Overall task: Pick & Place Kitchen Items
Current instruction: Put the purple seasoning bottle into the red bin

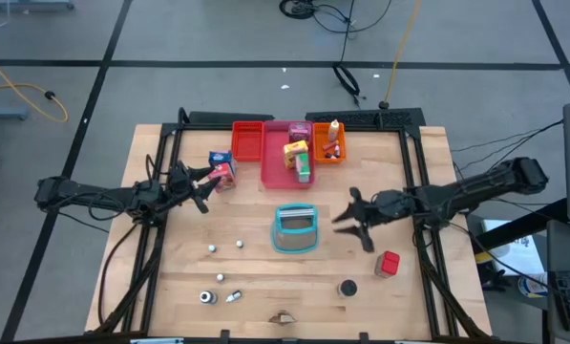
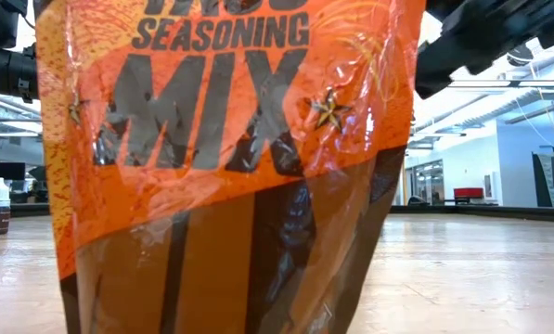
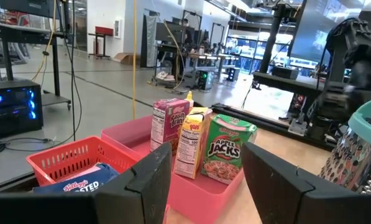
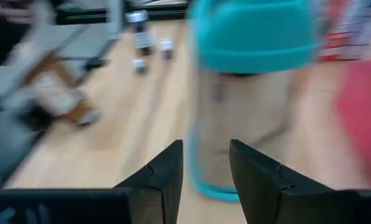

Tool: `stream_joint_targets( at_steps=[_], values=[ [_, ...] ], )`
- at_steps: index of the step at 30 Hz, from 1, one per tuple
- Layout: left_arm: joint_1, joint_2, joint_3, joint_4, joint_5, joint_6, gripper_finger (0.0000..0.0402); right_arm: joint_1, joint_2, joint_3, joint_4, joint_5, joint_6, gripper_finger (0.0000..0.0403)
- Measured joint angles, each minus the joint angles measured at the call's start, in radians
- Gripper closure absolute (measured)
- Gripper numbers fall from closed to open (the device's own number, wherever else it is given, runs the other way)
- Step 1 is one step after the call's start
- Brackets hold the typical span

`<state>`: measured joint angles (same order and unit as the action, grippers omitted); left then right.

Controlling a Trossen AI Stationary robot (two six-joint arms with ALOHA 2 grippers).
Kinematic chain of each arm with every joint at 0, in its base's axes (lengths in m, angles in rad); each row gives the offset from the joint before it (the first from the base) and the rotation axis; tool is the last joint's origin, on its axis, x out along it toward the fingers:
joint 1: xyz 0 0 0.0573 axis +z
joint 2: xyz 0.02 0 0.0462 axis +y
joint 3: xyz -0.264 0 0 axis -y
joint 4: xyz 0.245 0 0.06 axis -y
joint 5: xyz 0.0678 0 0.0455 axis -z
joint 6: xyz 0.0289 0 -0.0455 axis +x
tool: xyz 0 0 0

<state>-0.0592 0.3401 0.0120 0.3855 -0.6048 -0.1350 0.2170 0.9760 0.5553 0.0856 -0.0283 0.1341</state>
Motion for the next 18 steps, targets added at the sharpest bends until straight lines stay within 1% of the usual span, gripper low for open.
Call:
stream_joint_targets(
  at_steps=[2,5,7,9,12,14,18],
  values=[
    [0.0,0.0,0.0,0.0,0.0,-0.001,0.0204,0.04,0.0,-0.011,0.016,-0.029,0.033,0.0277],
    [0.0,0.0,0.0,0.0,0.0,-0.001,0.0204,0.1,0.0,-0.034,0.023,-0.031,0.104,0.0277],
    [0.0,0.0,0.0,0.0,0.0,-0.001,0.0204,0.139,0.0,-0.053,0.061,-0.033,0.158,0.0277],
    [0.0,0.0,0.0,0.0,0.0,-0.001,0.0204,0.173,0.0,-0.075,0.142,-0.077,0.195,0.0277],
    [0.0,0.0,0.0,0.0,0.0,-0.001,0.0204,0.218,0.0,-0.114,0.311,-0.156,0.226,0.0277],
    [0.0,0.0,0.0,0.0,0.0,-0.001,0.0204,0.243,0.0,-0.133,0.389,-0.161,0.251,0.0277],
    [0.0,0.0,0.0,0.0,0.0,-0.001,0.0204,0.266,0.011,-0.14,0.373,-0.158,0.306,0.0274]
  ],
)
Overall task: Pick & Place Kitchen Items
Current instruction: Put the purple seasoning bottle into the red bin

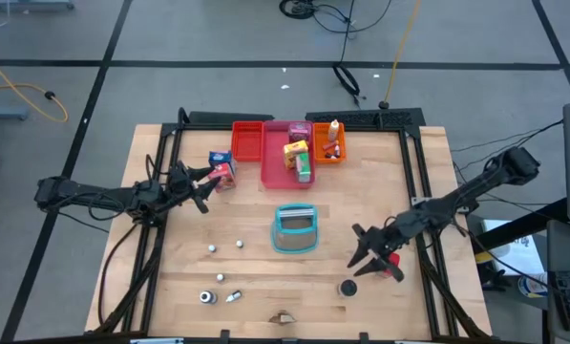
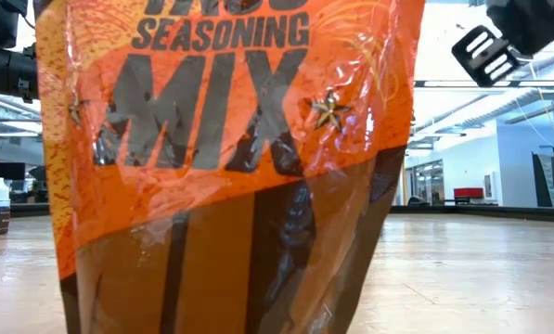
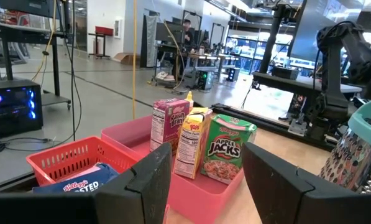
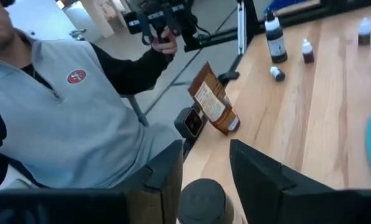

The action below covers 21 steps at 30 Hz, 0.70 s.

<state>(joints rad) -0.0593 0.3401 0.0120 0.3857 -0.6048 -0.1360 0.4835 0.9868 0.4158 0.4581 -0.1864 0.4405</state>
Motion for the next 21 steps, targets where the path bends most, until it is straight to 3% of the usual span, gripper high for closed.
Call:
stream_joint_targets(
  at_steps=[14,21],
  values=[
    [0.0,0.0,0.0,0.0,0.0,0.001,0.0204,0.005,0.063,0.001,0.059,-0.035,-0.004,0.0173],
    [0.0,0.0,0.0,-0.001,0.0,-0.021,0.0204,0.005,0.064,0.001,-0.05,-0.053,0.018,0.014]
  ],
)
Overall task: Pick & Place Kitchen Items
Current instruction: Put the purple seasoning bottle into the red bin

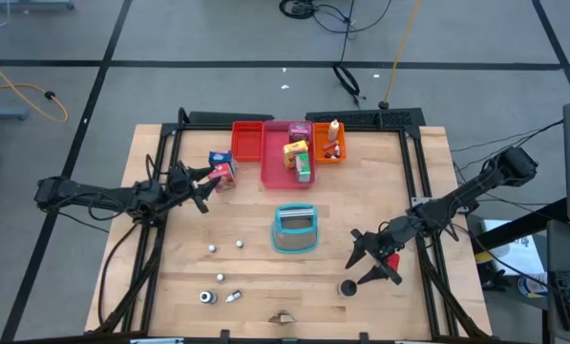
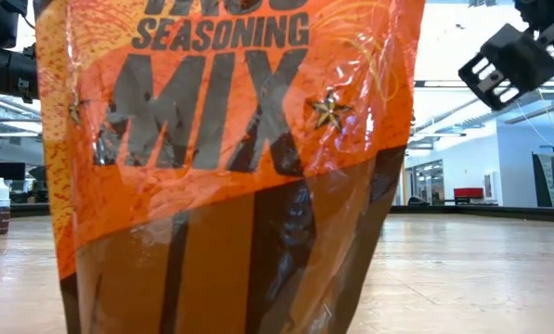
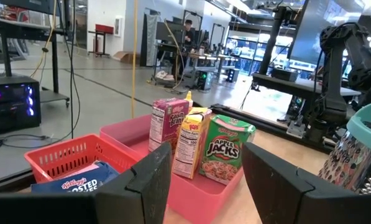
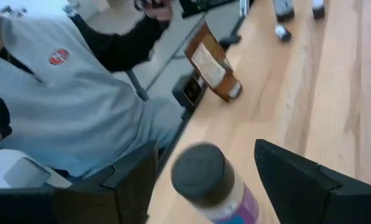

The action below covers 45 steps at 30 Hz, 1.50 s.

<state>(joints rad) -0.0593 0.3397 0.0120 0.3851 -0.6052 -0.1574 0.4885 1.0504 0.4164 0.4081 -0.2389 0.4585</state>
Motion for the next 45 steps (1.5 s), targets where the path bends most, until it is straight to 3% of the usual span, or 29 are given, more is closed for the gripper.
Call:
stream_joint_targets(
  at_steps=[14,22,45],
  values=[
    [0.0,0.0,0.0,-0.036,-0.001,-0.036,0.0204,0.048,0.03,0.0,-0.06,0.004,-0.087,0.0124],
    [0.0,0.0,0.0,-0.069,-0.035,-0.067,0.0204,0.081,0.104,0.0,-0.06,0.094,-0.123,0.0125],
    [0.0,0.0,0.0,-0.069,-0.035,-0.088,0.0204,0.143,0.428,0.001,0.309,0.161,-0.164,0.0128]
  ],
)
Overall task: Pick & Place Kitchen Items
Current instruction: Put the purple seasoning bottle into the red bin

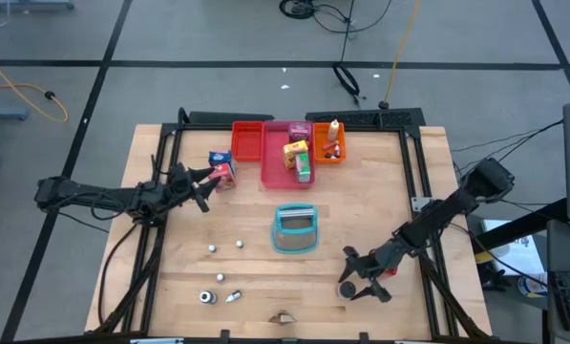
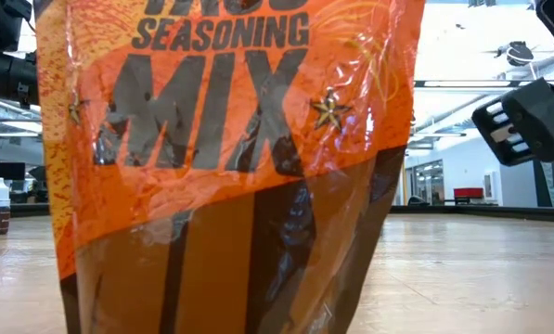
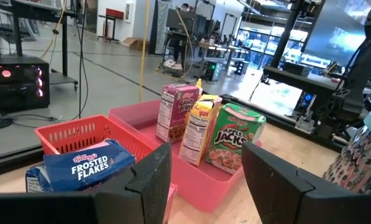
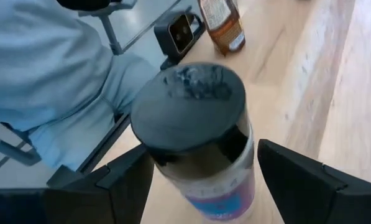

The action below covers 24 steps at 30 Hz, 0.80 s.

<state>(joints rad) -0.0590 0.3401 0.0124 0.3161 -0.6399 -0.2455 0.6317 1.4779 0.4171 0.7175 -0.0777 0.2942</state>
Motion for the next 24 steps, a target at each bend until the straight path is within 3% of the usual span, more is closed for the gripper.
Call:
stream_joint_targets(
  at_steps=[12,20,24],
  values=[
    [0.0,0.0,0.0,-0.001,0.0,-0.002,0.0204,0.0,0.075,0.0,0.132,0.047,-0.071,0.0137],
    [0.0,0.0,0.0,-0.002,0.001,-0.002,0.0204,-0.001,0.075,0.0,0.133,0.056,-0.072,0.0202],
    [0.0,0.0,0.0,-0.002,0.001,-0.011,0.0204,-0.001,0.075,0.0,0.136,0.09,-0.068,0.0203]
  ],
)
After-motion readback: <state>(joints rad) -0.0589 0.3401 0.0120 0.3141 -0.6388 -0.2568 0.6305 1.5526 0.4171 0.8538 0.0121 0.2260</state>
